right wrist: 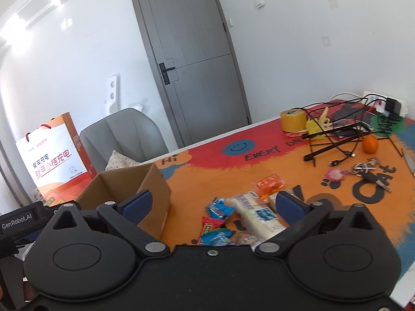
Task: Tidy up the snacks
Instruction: 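Move both grippers back toward the snack pile, then grasp the white bread pack with the right gripper while the left grasps the blue candy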
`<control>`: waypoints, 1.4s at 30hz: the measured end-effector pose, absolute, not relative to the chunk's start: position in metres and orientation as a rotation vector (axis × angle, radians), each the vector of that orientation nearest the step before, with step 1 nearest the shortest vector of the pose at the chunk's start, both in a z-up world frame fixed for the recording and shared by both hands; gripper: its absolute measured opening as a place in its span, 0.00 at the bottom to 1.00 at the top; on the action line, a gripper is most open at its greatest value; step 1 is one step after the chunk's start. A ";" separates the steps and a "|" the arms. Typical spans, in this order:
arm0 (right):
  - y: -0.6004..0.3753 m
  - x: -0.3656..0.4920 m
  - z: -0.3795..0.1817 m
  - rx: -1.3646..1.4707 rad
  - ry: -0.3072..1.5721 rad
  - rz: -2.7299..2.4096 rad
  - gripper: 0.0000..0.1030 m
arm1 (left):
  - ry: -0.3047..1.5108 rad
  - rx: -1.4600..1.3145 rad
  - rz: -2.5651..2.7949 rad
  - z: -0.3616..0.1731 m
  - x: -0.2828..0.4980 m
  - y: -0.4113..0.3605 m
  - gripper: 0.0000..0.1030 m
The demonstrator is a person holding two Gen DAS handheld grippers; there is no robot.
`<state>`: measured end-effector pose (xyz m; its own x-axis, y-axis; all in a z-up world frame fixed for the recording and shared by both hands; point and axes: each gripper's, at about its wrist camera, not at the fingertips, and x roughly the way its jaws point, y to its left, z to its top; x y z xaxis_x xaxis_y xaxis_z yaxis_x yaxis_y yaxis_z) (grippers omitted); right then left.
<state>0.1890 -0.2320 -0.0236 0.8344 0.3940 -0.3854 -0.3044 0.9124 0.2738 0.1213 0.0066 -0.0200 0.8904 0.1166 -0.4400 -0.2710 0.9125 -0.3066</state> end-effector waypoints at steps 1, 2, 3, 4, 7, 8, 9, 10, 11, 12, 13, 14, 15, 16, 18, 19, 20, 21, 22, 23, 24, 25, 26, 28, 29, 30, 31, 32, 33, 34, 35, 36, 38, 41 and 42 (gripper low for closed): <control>-0.236 0.189 -0.024 0.210 0.455 0.367 1.00 | 0.429 -0.365 0.194 -0.019 0.122 0.003 0.91; -0.240 0.189 -0.025 0.216 0.459 0.361 1.00 | 0.428 -0.359 0.185 -0.019 0.122 -0.001 0.91; -0.244 0.189 -0.025 0.222 0.460 0.357 1.00 | 0.426 -0.355 0.178 -0.018 0.122 -0.005 0.91; -0.249 0.189 -0.026 0.228 0.460 0.355 1.00 | 0.428 -0.354 0.168 -0.018 0.123 -0.008 0.91; -0.260 0.188 -0.027 0.244 0.467 0.344 1.00 | 0.446 -0.358 0.126 -0.018 0.126 -0.017 0.91; -0.263 0.188 -0.028 0.249 0.470 0.342 1.00 | 0.452 -0.357 0.115 -0.018 0.127 -0.020 0.91; -0.266 0.187 -0.030 0.254 0.475 0.341 1.00 | 0.456 -0.353 0.110 -0.019 0.128 -0.024 0.91; -0.269 0.187 -0.031 0.256 0.480 0.340 1.00 | 0.458 -0.346 0.104 -0.019 0.128 -0.028 0.91; -0.271 0.186 -0.033 0.254 0.485 0.339 1.00 | 0.461 -0.338 0.097 -0.020 0.129 -0.033 0.91; -0.272 0.186 -0.035 0.250 0.491 0.335 1.00 | 0.463 -0.331 0.088 -0.021 0.129 -0.037 0.91; -0.274 0.186 -0.037 0.246 0.499 0.330 1.00 | 0.467 -0.325 0.077 -0.022 0.129 -0.041 0.91; -0.275 0.186 -0.040 0.245 0.506 0.325 1.00 | 0.470 -0.319 0.065 -0.023 0.129 -0.044 0.91; -0.278 0.186 -0.042 0.248 0.513 0.320 1.00 | 0.474 -0.312 0.056 -0.024 0.129 -0.048 0.91; -0.279 0.186 -0.045 0.251 0.520 0.314 0.99 | 0.477 -0.306 0.052 -0.025 0.129 -0.051 0.91; -0.282 0.186 -0.051 0.251 0.539 0.310 0.99 | 0.483 -0.288 0.049 -0.027 0.129 -0.058 0.91; -0.282 0.187 -0.054 0.250 0.550 0.309 0.99 | 0.487 -0.276 0.046 -0.028 0.129 -0.062 0.91; -0.282 0.188 -0.057 0.249 0.563 0.309 0.99 | 0.490 -0.268 0.045 -0.029 0.129 -0.065 0.91; -0.281 0.188 -0.060 0.246 0.576 0.310 0.99 | 0.494 -0.262 0.046 -0.030 0.129 -0.068 0.91; -0.279 0.189 -0.063 0.239 0.588 0.311 0.99 | 0.501 -0.255 0.047 -0.031 0.129 -0.070 0.91; -0.278 0.189 -0.066 0.232 0.598 0.313 0.99 | 0.504 -0.251 0.043 -0.032 0.129 -0.071 0.90; -0.275 0.188 -0.070 0.224 0.607 0.316 0.99 | 0.506 -0.247 0.038 -0.034 0.129 -0.073 0.90; -0.273 0.189 -0.072 0.219 0.613 0.319 0.99 | 0.511 -0.240 0.034 -0.035 0.130 -0.074 0.90; -0.271 0.189 -0.076 0.215 0.619 0.322 0.99 | 0.516 -0.234 0.034 -0.036 0.131 -0.076 0.89; -0.267 0.192 -0.083 0.209 0.641 0.320 0.97 | 0.519 -0.228 0.031 -0.038 0.130 -0.078 0.89; -0.265 0.193 -0.086 0.206 0.653 0.322 0.96 | 0.519 -0.228 0.028 -0.039 0.130 -0.079 0.89; -0.264 0.194 -0.091 0.203 0.666 0.325 0.94 | 0.520 -0.229 0.023 -0.040 0.130 -0.079 0.88; -0.262 0.196 -0.094 0.202 0.680 0.327 0.92 | 0.523 -0.232 0.019 -0.041 0.130 -0.080 0.87; -0.260 0.197 -0.098 0.203 0.692 0.332 0.91 | 0.525 -0.234 0.016 -0.042 0.130 -0.080 0.84; -0.258 0.197 -0.102 0.203 0.702 0.336 0.88 | 0.531 -0.234 0.013 -0.043 0.131 -0.081 0.81; -0.256 0.198 -0.106 0.203 0.712 0.336 0.87 | 0.538 -0.233 0.010 -0.045 0.133 -0.082 0.79; -0.255 0.200 -0.110 0.203 0.722 0.335 0.85 | 0.546 -0.235 0.003 -0.046 0.134 -0.083 0.75; -0.253 0.201 -0.113 0.202 0.731 0.333 0.82 | 0.552 -0.239 -0.004 -0.048 0.135 -0.084 0.71; -0.251 0.201 -0.116 0.181 0.714 0.328 0.76 | 0.567 -0.243 -0.013 -0.052 0.138 -0.086 0.66; -0.251 0.200 -0.117 0.174 0.709 0.341 0.56 | 0.588 -0.243 -0.027 -0.058 0.143 -0.090 0.61; -0.254 0.201 -0.116 0.183 0.710 0.348 0.47 | 0.594 -0.241 -0.029 -0.059 0.144 -0.092 0.60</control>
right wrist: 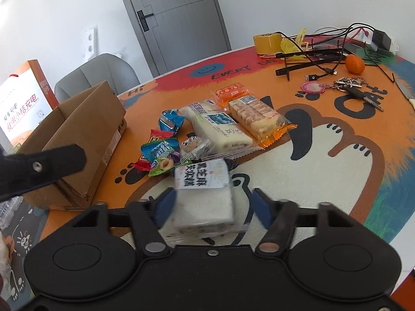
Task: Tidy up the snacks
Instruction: 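Grasp the white bread pack with the right gripper while the left grasps the blue candy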
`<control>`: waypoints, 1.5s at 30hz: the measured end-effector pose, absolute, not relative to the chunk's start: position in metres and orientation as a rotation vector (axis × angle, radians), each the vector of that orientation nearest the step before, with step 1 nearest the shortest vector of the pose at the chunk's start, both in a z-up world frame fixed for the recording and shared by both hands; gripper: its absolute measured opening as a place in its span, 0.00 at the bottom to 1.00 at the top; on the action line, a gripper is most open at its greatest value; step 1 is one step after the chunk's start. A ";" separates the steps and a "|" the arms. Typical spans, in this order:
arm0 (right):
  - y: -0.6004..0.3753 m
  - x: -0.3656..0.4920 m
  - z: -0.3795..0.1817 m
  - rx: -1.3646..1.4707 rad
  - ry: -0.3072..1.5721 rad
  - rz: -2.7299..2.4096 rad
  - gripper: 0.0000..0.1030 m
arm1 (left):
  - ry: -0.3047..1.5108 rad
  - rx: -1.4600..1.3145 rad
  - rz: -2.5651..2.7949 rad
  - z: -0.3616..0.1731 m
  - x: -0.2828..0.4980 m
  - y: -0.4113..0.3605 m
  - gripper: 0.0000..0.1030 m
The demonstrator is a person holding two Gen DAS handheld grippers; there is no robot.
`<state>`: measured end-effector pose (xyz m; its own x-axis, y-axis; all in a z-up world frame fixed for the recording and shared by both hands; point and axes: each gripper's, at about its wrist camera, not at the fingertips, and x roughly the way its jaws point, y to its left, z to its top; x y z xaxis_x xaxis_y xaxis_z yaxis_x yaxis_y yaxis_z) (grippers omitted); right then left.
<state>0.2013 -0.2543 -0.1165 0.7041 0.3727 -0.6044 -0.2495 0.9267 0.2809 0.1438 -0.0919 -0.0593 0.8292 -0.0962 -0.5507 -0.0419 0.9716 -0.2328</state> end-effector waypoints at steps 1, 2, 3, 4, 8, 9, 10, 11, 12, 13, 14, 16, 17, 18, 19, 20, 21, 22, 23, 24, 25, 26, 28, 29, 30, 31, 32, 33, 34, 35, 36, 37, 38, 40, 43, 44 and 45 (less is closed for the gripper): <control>-0.257 0.202 -0.116 0.195 0.712 0.351 0.47 | 0.599 -0.239 -0.030 -0.061 0.145 -0.094 0.59; -0.260 0.203 -0.116 0.209 0.716 0.354 0.46 | 0.603 -0.238 -0.034 -0.062 0.146 -0.095 0.58; -0.263 0.203 -0.116 0.218 0.718 0.356 0.46 | 0.607 -0.236 -0.037 -0.064 0.148 -0.097 0.58; -0.265 0.203 -0.116 0.221 0.718 0.351 0.45 | 0.610 -0.235 -0.038 -0.066 0.150 -0.099 0.58; -0.275 0.201 -0.116 0.249 0.716 0.334 0.45 | 0.623 -0.222 -0.043 -0.072 0.157 -0.107 0.56; -0.279 0.201 -0.115 0.256 0.715 0.330 0.45 | 0.628 -0.221 -0.043 -0.074 0.159 -0.108 0.55; -0.282 0.201 -0.115 0.261 0.714 0.326 0.45 | 0.634 -0.219 -0.044 -0.075 0.162 -0.109 0.55; -0.285 0.201 -0.115 0.267 0.713 0.323 0.45 | 0.638 -0.217 -0.044 -0.077 0.165 -0.111 0.54; -0.288 0.201 -0.114 0.273 0.712 0.320 0.44 | 0.640 -0.215 -0.043 -0.078 0.167 -0.112 0.52; -0.291 0.201 -0.114 0.279 0.712 0.316 0.44 | 0.644 -0.215 -0.041 -0.080 0.170 -0.112 0.51; -0.294 0.202 -0.114 0.283 0.711 0.311 0.44 | 0.648 -0.216 -0.039 -0.081 0.173 -0.112 0.49; -0.299 0.203 -0.114 0.292 0.708 0.304 0.44 | 0.651 -0.220 -0.034 -0.082 0.179 -0.112 0.47; -0.301 0.203 -0.113 0.295 0.705 0.299 0.44 | 0.650 -0.220 -0.030 -0.083 0.181 -0.113 0.45; -0.304 0.204 -0.113 0.296 0.699 0.294 0.44 | 0.651 -0.220 -0.027 -0.083 0.184 -0.113 0.44; -0.306 0.204 -0.112 0.296 0.692 0.291 0.44 | 0.652 -0.221 -0.024 -0.084 0.187 -0.114 0.43; -0.308 0.205 -0.111 0.296 0.686 0.287 0.44 | 0.652 -0.221 -0.022 -0.084 0.190 -0.114 0.43; -0.310 0.205 -0.110 0.298 0.680 0.285 0.44 | 0.653 -0.221 -0.019 -0.085 0.193 -0.115 0.42; -0.313 0.207 -0.109 0.300 0.674 0.283 0.44 | 0.655 -0.219 -0.014 -0.086 0.197 -0.116 0.42; -0.315 0.208 -0.109 0.303 0.669 0.280 0.44 | 0.659 -0.218 -0.009 -0.088 0.200 -0.117 0.42; -0.317 0.209 -0.109 0.304 0.665 0.275 0.44 | 0.663 -0.217 -0.005 -0.089 0.203 -0.117 0.42; -0.319 0.210 -0.109 0.305 0.662 0.269 0.44 | 0.666 -0.216 -0.001 -0.091 0.207 -0.119 0.42; -0.321 0.212 -0.110 0.306 0.660 0.262 0.44 | 0.669 -0.213 0.003 -0.092 0.211 -0.120 0.42; -0.326 0.216 -0.112 0.310 0.661 0.252 0.44 | 0.674 -0.209 0.013 -0.096 0.217 -0.122 0.42; -0.327 0.217 -0.113 0.312 0.662 0.249 0.44 | 0.677 -0.209 0.018 -0.097 0.220 -0.122 0.42; -0.330 0.218 -0.113 0.314 0.662 0.245 0.44 | 0.680 -0.210 0.023 -0.099 0.222 -0.122 0.42; -0.331 0.219 -0.114 0.315 0.661 0.241 0.44 | 0.682 -0.210 0.028 -0.100 0.225 -0.122 0.42; -0.333 0.220 -0.115 0.316 0.660 0.237 0.44 | 0.684 -0.209 0.034 -0.101 0.227 -0.122 0.42; -0.334 0.221 -0.115 0.318 0.661 0.233 0.44 | 0.685 -0.208 0.037 -0.103 0.230 -0.123 0.42; -0.335 0.222 -0.116 0.320 0.663 0.230 0.44 | 0.685 -0.205 0.038 -0.104 0.231 -0.124 0.42; -0.337 0.222 -0.117 0.322 0.665 0.228 0.44 | 0.679 -0.200 0.039 -0.104 0.232 -0.124 0.42; -0.338 0.223 -0.117 0.323 0.667 0.226 0.44 | 0.674 -0.193 0.040 -0.105 0.232 -0.126 0.42; -0.338 0.223 -0.118 0.322 0.669 0.223 0.45 | 0.670 -0.185 0.040 -0.106 0.233 -0.128 0.42; -0.339 0.223 -0.119 0.322 0.670 0.222 0.45 | 0.669 -0.180 0.039 -0.106 0.233 -0.129 0.42; -0.340 0.223 -0.120 0.325 0.665 0.223 0.46 | 0.665 -0.166 0.035 -0.107 0.233 -0.131 0.42; -0.339 0.223 -0.121 0.320 0.661 0.224 0.47 | 0.663 -0.152 0.029 -0.108 0.230 -0.134 0.42; -0.339 0.223 -0.122 0.319 0.660 0.224 0.48 | 0.666 -0.154 0.026 -0.108 0.229 -0.134 0.42; -0.339 0.223 -0.122 0.317 0.657 0.224 0.48 | 0.674 -0.159 0.020 -0.108 0.228 -0.134 0.40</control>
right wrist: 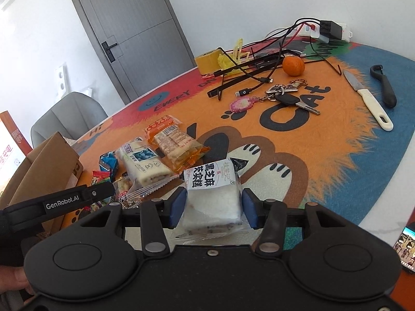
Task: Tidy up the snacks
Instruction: 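Grasp the white bread pack with the right gripper while the left grasps the blue candy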
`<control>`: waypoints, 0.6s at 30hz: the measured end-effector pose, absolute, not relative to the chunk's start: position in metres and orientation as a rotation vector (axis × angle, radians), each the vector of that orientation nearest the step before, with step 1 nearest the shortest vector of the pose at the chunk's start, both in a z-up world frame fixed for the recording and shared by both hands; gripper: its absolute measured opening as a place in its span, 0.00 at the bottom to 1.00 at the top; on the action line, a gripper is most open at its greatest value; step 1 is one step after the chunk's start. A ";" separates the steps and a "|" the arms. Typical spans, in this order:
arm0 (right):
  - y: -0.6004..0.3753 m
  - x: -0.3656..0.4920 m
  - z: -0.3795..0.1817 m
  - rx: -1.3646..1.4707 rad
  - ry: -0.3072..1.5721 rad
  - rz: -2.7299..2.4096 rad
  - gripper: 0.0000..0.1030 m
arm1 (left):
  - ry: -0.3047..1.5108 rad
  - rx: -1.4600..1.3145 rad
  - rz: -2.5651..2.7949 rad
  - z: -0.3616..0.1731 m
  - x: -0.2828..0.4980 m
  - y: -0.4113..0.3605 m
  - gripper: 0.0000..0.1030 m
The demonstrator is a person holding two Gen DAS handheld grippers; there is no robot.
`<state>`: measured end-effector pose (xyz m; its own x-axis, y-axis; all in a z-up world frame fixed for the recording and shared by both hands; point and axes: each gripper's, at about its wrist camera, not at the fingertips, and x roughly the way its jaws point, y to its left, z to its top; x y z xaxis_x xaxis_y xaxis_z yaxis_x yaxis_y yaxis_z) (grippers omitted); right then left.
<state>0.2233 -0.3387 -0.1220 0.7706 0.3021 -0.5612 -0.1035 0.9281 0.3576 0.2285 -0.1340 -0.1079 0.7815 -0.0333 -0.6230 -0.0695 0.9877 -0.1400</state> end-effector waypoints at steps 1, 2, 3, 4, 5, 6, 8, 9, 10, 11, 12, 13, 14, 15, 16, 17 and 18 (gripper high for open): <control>-0.337 0.223 -0.122 0.312 0.655 0.223 0.50 | 0.689 -0.172 0.015 -0.108 0.228 -0.133 0.39; -0.336 0.223 -0.122 0.307 0.653 0.223 0.50 | 0.697 -0.189 0.008 -0.109 0.227 -0.133 0.37; -0.336 0.222 -0.122 0.303 0.651 0.224 0.52 | 0.694 -0.189 0.002 -0.109 0.225 -0.133 0.37; -0.335 0.221 -0.122 0.301 0.649 0.225 0.52 | 0.688 -0.176 0.001 -0.111 0.225 -0.135 0.37; -0.334 0.221 -0.122 0.298 0.647 0.224 0.52 | 0.690 -0.166 0.006 -0.112 0.226 -0.136 0.37; -0.334 0.221 -0.122 0.297 0.646 0.224 0.53 | 0.702 -0.173 0.014 -0.114 0.228 -0.135 0.37; -0.333 0.221 -0.122 0.294 0.645 0.224 0.53 | 0.707 -0.199 0.017 -0.117 0.230 -0.132 0.37; -0.333 0.221 -0.122 0.292 0.645 0.224 0.53 | 0.704 -0.190 0.020 -0.118 0.231 -0.132 0.37; -0.333 0.221 -0.122 0.291 0.645 0.224 0.54 | 0.700 -0.187 0.020 -0.118 0.231 -0.132 0.37; -0.333 0.221 -0.122 0.291 0.645 0.224 0.54 | 0.699 -0.186 0.020 -0.118 0.231 -0.133 0.37; -0.333 0.221 -0.122 0.290 0.645 0.225 0.55 | 0.700 -0.183 0.019 -0.118 0.231 -0.133 0.33; -0.332 0.221 -0.122 0.286 0.645 0.224 0.55 | 0.700 -0.178 0.015 -0.118 0.230 -0.133 0.33; -0.331 0.221 -0.122 0.278 0.644 0.222 0.55 | 0.703 -0.181 0.006 -0.118 0.229 -0.132 0.32; -0.329 0.220 -0.122 0.271 0.643 0.220 0.54 | 0.707 -0.188 -0.001 -0.117 0.228 -0.131 0.32; -0.328 0.220 -0.122 0.266 0.642 0.218 0.46 | 0.710 -0.195 -0.005 -0.116 0.227 -0.130 0.31; -0.327 0.220 -0.122 0.265 0.642 0.215 0.46 | 0.708 -0.198 -0.005 -0.115 0.225 -0.128 0.31; -0.327 0.220 -0.122 0.276 0.642 0.220 0.45 | 0.704 -0.198 -0.003 -0.114 0.223 -0.127 0.31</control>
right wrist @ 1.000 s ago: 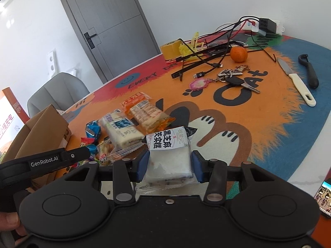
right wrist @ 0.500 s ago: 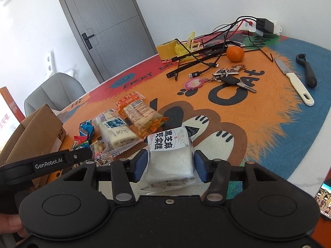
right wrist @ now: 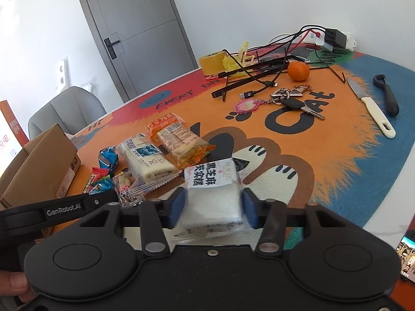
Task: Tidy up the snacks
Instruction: 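Grasp the white bread pack with the right gripper while the left grasps the blue candy, then carry both snacks over the cardboard box and open both grippers to drop them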
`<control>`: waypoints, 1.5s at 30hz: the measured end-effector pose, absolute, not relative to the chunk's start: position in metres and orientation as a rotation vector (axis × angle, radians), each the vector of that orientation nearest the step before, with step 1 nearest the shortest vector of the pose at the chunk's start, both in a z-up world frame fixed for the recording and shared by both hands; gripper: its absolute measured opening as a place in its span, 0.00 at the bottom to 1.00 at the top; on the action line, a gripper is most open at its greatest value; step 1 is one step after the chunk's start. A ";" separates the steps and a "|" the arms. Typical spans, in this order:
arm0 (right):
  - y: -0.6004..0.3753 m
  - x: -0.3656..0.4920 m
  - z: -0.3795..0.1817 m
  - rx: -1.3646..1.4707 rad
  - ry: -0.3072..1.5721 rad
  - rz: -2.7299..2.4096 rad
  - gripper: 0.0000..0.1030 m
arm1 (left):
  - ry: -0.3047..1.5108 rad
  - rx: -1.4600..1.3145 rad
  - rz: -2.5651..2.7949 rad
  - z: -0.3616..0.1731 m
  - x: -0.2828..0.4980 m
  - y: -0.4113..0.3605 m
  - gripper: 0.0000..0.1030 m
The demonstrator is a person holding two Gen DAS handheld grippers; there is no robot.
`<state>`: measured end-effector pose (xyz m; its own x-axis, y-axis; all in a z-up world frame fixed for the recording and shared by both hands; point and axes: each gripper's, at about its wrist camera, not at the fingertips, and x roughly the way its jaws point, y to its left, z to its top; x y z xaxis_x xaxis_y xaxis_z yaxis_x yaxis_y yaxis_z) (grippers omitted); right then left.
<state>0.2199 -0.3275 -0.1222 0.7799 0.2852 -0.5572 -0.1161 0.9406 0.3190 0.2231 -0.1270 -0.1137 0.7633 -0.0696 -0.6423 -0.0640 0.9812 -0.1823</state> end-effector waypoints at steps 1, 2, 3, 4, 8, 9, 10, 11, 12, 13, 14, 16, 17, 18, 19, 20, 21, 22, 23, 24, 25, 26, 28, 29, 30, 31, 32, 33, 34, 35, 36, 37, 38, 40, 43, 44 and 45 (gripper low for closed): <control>-0.328 0.220 -0.122 0.282 0.642 0.217 0.45 | 0.700 -0.202 -0.002 -0.112 0.222 -0.126 0.31; -0.327 0.220 -0.122 0.282 0.643 0.214 0.44 | 0.697 -0.207 -0.003 -0.110 0.220 -0.124 0.31; -0.326 0.220 -0.121 0.281 0.644 0.215 0.44 | 0.693 -0.212 -0.005 -0.108 0.219 -0.122 0.31; -0.325 0.220 -0.121 0.282 0.646 0.217 0.44 | 0.687 -0.215 -0.005 -0.106 0.217 -0.121 0.31; -0.320 0.218 -0.118 0.287 0.651 0.225 0.44 | 0.660 -0.229 -0.006 -0.096 0.209 -0.116 0.31; -0.318 0.217 -0.116 0.285 0.647 0.227 0.44 | 0.654 -0.232 -0.007 -0.093 0.208 -0.115 0.30; -0.317 0.216 -0.115 0.282 0.643 0.229 0.44 | 0.648 -0.237 -0.007 -0.091 0.206 -0.113 0.30; -0.316 0.215 -0.113 0.281 0.639 0.231 0.44 | 0.642 -0.241 -0.007 -0.088 0.205 -0.112 0.29; -0.314 0.214 -0.111 0.281 0.635 0.233 0.44 | 0.635 -0.243 -0.009 -0.086 0.203 -0.111 0.28; -0.313 0.214 -0.108 0.280 0.630 0.235 0.44 | 0.630 -0.245 -0.012 -0.083 0.201 -0.110 0.28; -0.312 0.213 -0.106 0.277 0.625 0.238 0.44 | 0.625 -0.249 -0.012 -0.080 0.200 -0.109 0.27; -0.308 0.211 -0.101 0.273 0.615 0.247 0.44 | 0.612 -0.258 -0.013 -0.075 0.195 -0.105 0.26; -0.306 0.211 -0.099 0.271 0.611 0.254 0.44 | 0.604 -0.260 -0.012 -0.072 0.193 -0.104 0.26; -0.304 0.210 -0.096 0.267 0.606 0.260 0.44 | 0.596 -0.262 -0.010 -0.069 0.190 -0.102 0.26; -0.301 0.209 -0.094 0.264 0.601 0.266 0.44 | 0.587 -0.263 -0.008 -0.067 0.188 -0.100 0.26; -0.298 0.207 -0.091 0.261 0.596 0.274 0.44 | 0.579 -0.264 -0.006 -0.064 0.185 -0.098 0.26; -0.295 0.207 -0.089 0.258 0.591 0.282 0.44 | 0.571 -0.266 -0.003 -0.061 0.182 -0.095 0.25; -0.292 0.206 -0.087 0.255 0.586 0.289 0.44 | 0.564 -0.268 0.000 -0.059 0.180 -0.093 0.24; -0.289 0.205 -0.084 0.252 0.582 0.297 0.44 | 0.558 -0.271 0.003 -0.057 0.178 -0.091 0.24; -0.285 0.204 -0.082 0.249 0.577 0.305 0.44 | 0.555 -0.272 0.007 -0.054 0.175 -0.089 0.23; -0.282 0.204 -0.080 0.247 0.573 0.313 0.44 | 0.554 -0.275 0.009 -0.052 0.173 -0.086 0.23; -0.279 0.203 -0.078 0.246 0.569 0.322 0.44 | 0.552 -0.282 0.010 -0.050 0.171 -0.083 0.23; -0.272 0.202 -0.074 0.245 0.560 0.337 0.44 | 0.543 -0.290 0.015 -0.046 0.166 -0.078 0.22; -0.269 0.202 -0.071 0.246 0.556 0.343 0.44 | 0.534 -0.289 0.018 -0.043 0.164 -0.076 0.22; -0.266 0.201 -0.069 0.245 0.552 0.349 0.43 | 0.527 -0.288 0.020 -0.041 0.161 -0.074 0.22; -0.263 0.201 -0.067 0.243 0.548 0.356 0.43 | 0.520 -0.294 0.022 -0.038 0.158 -0.071 0.22; -0.260 0.201 -0.065 0.240 0.544 0.363 0.43 | 0.512 -0.300 0.025 -0.034 0.155 -0.069 0.22; -0.257 0.200 -0.063 0.237 0.539 0.371 0.43 | 0.502 -0.302 0.029 -0.031 0.152 -0.067 0.22; -0.255 0.200 -0.061 0.235 0.535 0.378 0.43 | 0.494 -0.304 0.032 -0.028 0.149 -0.064 0.22; -0.252 0.199 -0.059 0.233 0.530 0.385 0.43 | 0.488 -0.308 0.033 -0.026 0.147 -0.062 0.22; -0.249 0.198 -0.057 0.232 0.526 0.391 0.43 | 0.480 -0.312 0.034 -0.023 0.144 -0.058 0.22; -0.246 0.197 -0.055 0.229 0.523 0.397 0.43 | 0.473 -0.315 0.037 -0.020 0.142 -0.056 0.22; -0.243 0.196 -0.053 0.229 0.518 0.402 0.43 | 0.467 -0.315 0.041 -0.018 0.140 -0.054 0.22; -0.238 0.194 -0.049 0.231 0.508 0.413 0.43 | 0.458 -0.318 0.051 -0.015 0.137 -0.049 0.22; -0.230 0.193 -0.043 0.229 0.500 0.434 0.43 | 0.446 -0.327 0.070 -0.011 0.132 -0.039 0.22; -0.226 0.192 -0.042 0.226 0.497 0.440 0.43 | 0.442 -0.331 0.077 -0.010 0.131 -0.035 0.22; -0.223 0.191 -0.039 0.224 0.494 0.445 0.43 | 0.437 -0.335 0.084 -0.009 0.129 -0.032 0.22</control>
<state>0.1909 -0.2234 -0.0395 0.7883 0.4621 -0.4063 -0.3560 0.8810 0.3115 0.1294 -0.0315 -0.0087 0.9033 0.0081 -0.4289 -0.1508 0.9420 -0.2999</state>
